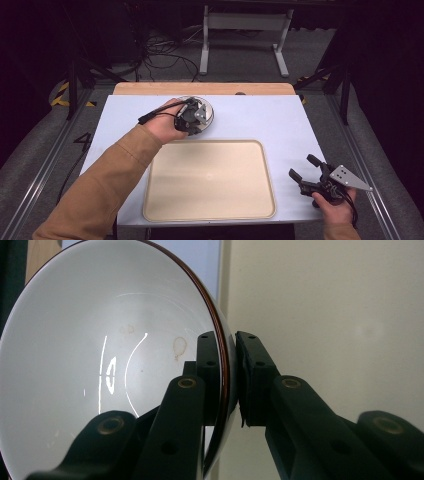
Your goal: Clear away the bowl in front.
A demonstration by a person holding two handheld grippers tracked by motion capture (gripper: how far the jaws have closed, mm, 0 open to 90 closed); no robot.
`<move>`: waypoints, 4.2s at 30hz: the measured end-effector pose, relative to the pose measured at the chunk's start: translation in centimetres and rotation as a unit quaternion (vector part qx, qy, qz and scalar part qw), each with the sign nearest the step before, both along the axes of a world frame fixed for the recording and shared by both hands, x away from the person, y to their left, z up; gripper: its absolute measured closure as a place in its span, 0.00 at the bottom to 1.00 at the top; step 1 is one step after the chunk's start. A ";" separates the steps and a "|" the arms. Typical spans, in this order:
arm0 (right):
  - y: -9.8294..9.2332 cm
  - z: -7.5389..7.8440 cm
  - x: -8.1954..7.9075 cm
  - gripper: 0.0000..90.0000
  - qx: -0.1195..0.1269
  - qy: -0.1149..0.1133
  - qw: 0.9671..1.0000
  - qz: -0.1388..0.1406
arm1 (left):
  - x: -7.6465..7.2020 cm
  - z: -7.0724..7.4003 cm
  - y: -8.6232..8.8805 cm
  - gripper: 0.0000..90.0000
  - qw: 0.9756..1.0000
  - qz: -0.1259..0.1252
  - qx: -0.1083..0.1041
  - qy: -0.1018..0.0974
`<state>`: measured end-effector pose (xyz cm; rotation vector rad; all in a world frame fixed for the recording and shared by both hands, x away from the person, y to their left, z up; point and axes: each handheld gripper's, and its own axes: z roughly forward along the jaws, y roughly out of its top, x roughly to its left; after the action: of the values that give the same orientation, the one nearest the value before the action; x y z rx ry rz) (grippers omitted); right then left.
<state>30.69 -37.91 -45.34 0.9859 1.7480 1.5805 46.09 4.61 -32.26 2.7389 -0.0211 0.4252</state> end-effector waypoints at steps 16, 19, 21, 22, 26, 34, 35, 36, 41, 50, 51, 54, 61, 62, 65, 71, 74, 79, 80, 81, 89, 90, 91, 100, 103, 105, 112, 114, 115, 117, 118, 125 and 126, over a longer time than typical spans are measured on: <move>0.1 0.1 0.2 0.10 0.000 -0.002 1.000 0.003 | -4.7 0.8 -1.7 0.91 0.998 -0.068 0.004 0.002; 0.1 0.1 0.2 0.10 -0.001 -0.002 1.000 0.003 | -5.4 0.9 -1.9 0.91 0.997 -0.072 0.008 0.002; 0.1 0.1 0.2 0.10 -0.001 -0.002 1.000 0.003 | -5.8 0.9 -1.9 0.91 0.997 -0.078 0.005 0.004; 0.1 0.1 0.2 0.10 -0.001 -0.002 1.000 0.003 | -5.9 1.0 -1.9 0.91 0.996 -0.083 0.004 0.007; 0.2 0.1 0.2 0.10 -0.003 -0.003 1.000 0.003 | -6.3 1.0 -1.8 0.91 0.996 -0.091 0.002 0.008; 0.2 0.0 0.2 0.10 -0.003 -0.002 1.000 0.003 | -7.1 1.0 -1.5 0.90 0.994 -0.105 0.002 0.012; 0.2 0.0 0.2 0.10 -0.003 -0.002 1.000 0.004 | -7.3 1.0 -1.4 0.91 0.994 -0.106 -0.003 0.016; 0.2 0.0 0.2 0.10 -0.004 -0.002 1.000 0.004 | -7.3 1.1 -1.3 0.91 0.994 -0.109 -0.005 0.017; 0.3 0.0 0.2 0.10 -0.005 0.001 1.000 0.003 | -8.0 1.1 -1.2 0.91 0.993 -0.114 -0.013 0.022; 0.3 0.0 0.2 0.10 -0.008 0.002 1.000 0.004 | -8.9 0.7 -1.4 0.91 0.990 -0.142 -0.006 0.022; 0.3 0.0 0.2 0.10 -0.008 0.002 1.000 0.004 | -9.0 0.6 -1.4 0.91 0.989 -0.145 -0.005 0.020; 0.3 0.0 0.2 0.10 -0.009 0.001 1.000 0.003 | -9.3 0.4 -1.6 0.90 0.987 -0.161 -0.005 0.015; 0.3 0.0 0.2 0.10 -0.008 0.001 1.000 0.003 | -9.5 -0.5 -1.8 0.90 0.984 -0.178 0.000 0.013; 0.3 0.0 0.2 0.10 -0.009 0.001 1.000 0.003 | -9.5 -0.6 -1.8 0.90 0.984 -0.179 0.001 0.012; 0.3 0.0 0.2 0.10 -0.009 0.001 1.000 0.003 | -9.5 -0.9 -1.8 0.90 0.984 -0.180 0.001 0.011; 0.3 0.0 0.2 0.10 -0.008 0.001 1.000 0.003 | -9.6 -1.8 -2.0 0.90 0.983 -0.182 0.005 0.018; 0.3 0.0 0.2 0.10 -0.008 0.002 1.000 0.003 | -9.6 -2.0 -2.3 0.90 0.983 -0.181 0.005 0.022; 0.4 0.0 0.2 0.10 -0.007 0.000 1.000 0.004 | -9.6 -2.8 -2.8 0.90 0.982 -0.184 0.011 0.030; 0.4 0.0 0.2 0.10 -0.007 0.001 1.000 0.003 | -9.7 -3.0 -2.8 0.90 0.983 -0.182 0.011 0.030; 0.3 0.0 0.2 0.10 -0.008 0.001 1.000 0.003 | -9.7 -3.0 -2.8 0.90 0.983 -0.182 0.011 0.030; 0.4 0.0 0.2 0.10 -0.007 0.001 1.000 0.004 | -9.7 -4.2 -3.1 0.90 0.982 -0.180 0.022 0.046; 0.4 0.0 0.2 0.10 -0.007 0.001 1.000 0.004 | -9.7 -4.3 -3.1 0.90 0.983 -0.177 0.024 0.047; 0.4 0.0 0.2 0.10 -0.007 0.001 1.000 0.005 | -9.7 -4.4 -3.2 0.90 0.982 -0.179 0.024 0.049; 0.5 0.0 0.2 0.10 -0.009 0.001 1.000 0.005 | -9.5 -5.4 -3.2 0.90 0.983 -0.175 0.033 0.054; 0.5 0.0 0.2 0.10 -0.007 0.001 1.000 0.006 | -9.4 -5.7 -3.3 0.89 0.983 -0.173 0.034 0.055; 0.5 0.0 0.2 0.10 -0.007 0.000 1.000 0.005 | -9.4 -5.8 -3.3 0.89 0.983 -0.174 0.036 0.055; 0.4 0.0 0.2 0.10 -0.008 0.001 1.000 0.006 | -9.4 -6.2 -3.3 0.89 0.983 -0.171 0.039 0.058; 0.4 0.1 0.1 0.10 -0.008 0.000 1.000 0.005 | -9.4 -6.3 -3.3 0.89 0.983 -0.170 0.041 0.058; 0.4 0.1 0.1 0.10 -0.008 0.000 1.000 0.005 | -9.4 -6.4 -3.3 0.89 0.983 -0.170 0.042 0.060; 0.4 0.1 0.1 0.10 -0.008 0.000 1.000 0.004 | -9.4 -6.5 -3.4 0.89 0.982 -0.171 0.044 0.062; 0.4 0.1 0.1 0.10 -0.008 0.001 1.000 0.005 | -9.4 -6.5 -3.4 0.89 0.982 -0.173 0.044 0.062; 0.4 0.0 0.1 0.10 -0.010 0.001 1.000 0.005 | -9.5 -6.9 -3.3 0.91 0.983 -0.164 0.041 0.075; 0.4 0.0 0.1 0.10 -0.009 0.001 1.000 0.005 | -9.5 -6.9 -3.4 0.91 0.982 -0.168 0.045 0.075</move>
<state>30.84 -37.50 -45.29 0.9717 1.7676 1.5663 36.63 1.25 -39.14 2.7732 -0.4665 0.1257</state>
